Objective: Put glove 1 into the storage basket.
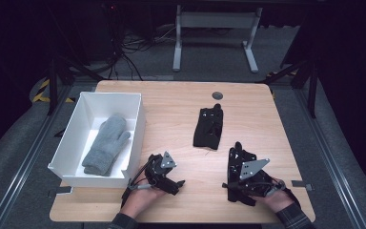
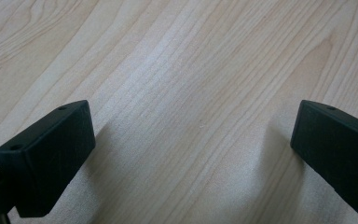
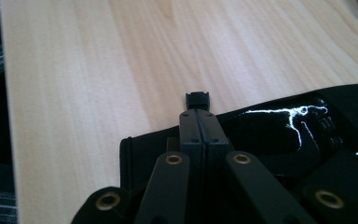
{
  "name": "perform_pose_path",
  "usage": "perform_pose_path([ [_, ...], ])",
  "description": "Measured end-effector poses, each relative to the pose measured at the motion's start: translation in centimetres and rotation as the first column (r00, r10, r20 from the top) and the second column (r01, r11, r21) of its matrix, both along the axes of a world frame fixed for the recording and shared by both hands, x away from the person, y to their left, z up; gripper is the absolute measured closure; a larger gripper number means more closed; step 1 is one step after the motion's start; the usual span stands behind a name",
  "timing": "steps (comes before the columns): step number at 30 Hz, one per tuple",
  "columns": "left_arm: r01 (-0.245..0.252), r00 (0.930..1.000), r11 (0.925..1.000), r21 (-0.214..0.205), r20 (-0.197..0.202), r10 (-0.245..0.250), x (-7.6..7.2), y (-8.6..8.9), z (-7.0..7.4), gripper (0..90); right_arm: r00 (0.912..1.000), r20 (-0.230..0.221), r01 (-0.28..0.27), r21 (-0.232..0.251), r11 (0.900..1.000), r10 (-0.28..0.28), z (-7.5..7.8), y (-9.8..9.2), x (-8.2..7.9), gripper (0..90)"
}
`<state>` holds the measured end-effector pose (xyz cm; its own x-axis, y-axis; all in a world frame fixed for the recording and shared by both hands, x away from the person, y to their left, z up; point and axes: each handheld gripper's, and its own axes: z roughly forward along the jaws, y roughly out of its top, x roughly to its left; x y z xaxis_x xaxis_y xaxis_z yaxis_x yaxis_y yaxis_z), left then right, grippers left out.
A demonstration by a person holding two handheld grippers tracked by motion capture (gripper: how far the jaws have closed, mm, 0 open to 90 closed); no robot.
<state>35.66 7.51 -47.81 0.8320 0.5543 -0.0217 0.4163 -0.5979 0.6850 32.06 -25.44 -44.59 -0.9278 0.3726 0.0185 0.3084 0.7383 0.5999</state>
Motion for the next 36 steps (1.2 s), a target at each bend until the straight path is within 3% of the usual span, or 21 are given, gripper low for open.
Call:
perform_pose_path([
  [2, 0.0, 1.0, 1.0, 0.0, 0.002, 0.0, 0.0, 0.0, 0.0, 0.1, 0.9999, 0.013, 0.004, 0.006, 1.0, -0.005, 0.2, 0.0, 0.0, 90.0],
  [5, 0.0, 1.0, 1.0, 0.0, 0.001, 0.0, 0.0, 0.0, 0.0, 0.1, 0.995, 0.049, 0.084, 0.052, 0.9951, -0.087, 0.7, -1.2, 1.0, 90.0],
  [6, -0.002, 1.0, 1.0, -0.002, 0.001, 0.002, 0.0, 0.0, 0.0, 0.1, 0.995, 0.049, 0.084, 0.052, 0.9951, -0.087, 0.7, -1.2, 1.0, 90.0],
  [10, -0.001, 1.0, 1.0, 0.002, -0.001, 0.001, 0.0, 0.0, 0.0, 0.0, 0.9803, 0.078, 0.176, 0.066, 0.9821, -0.181, 0.8, -2.6, 2.9, 90.0],
  [12, 0.0, 1.0, 1.0, 0.002, 0.0, 0.0, 0.0, 0.0, 0.0, 0.1, 0.9769, 0.079, 0.194, 0.059, 0.9791, -0.199, 0.7, -2.6, 3.6, 90.0],
  [17, 0.002, 1.0, 1.0, 0.002, 0.002, -0.002, 0.1, 0.0, 0.0, 0.1, 0.9816, 0.053, 0.182, 0.024, 0.983, -0.183, -0.3, -1.8, 4.4, 90.0],
  [32, 0.005, 1.0, 1.0, 0.006, 0.002, -0.005, 0.1, -0.1, 0.0, 0.0, 0.996, 0.039, 0.079, 0.038, 0.9962, -0.081, -0.6, 0.7, 2.7, 90.0],
  [36, 0.005, 1.0, 1.0, 0.006, 0.001, -0.005, 0.1, -0.1, 0.0, 0.0, 0.9959, 0.032, 0.083, 0.05, 0.9953, -0.084, -0.6, 0.6, 2.5, 90.0],
])
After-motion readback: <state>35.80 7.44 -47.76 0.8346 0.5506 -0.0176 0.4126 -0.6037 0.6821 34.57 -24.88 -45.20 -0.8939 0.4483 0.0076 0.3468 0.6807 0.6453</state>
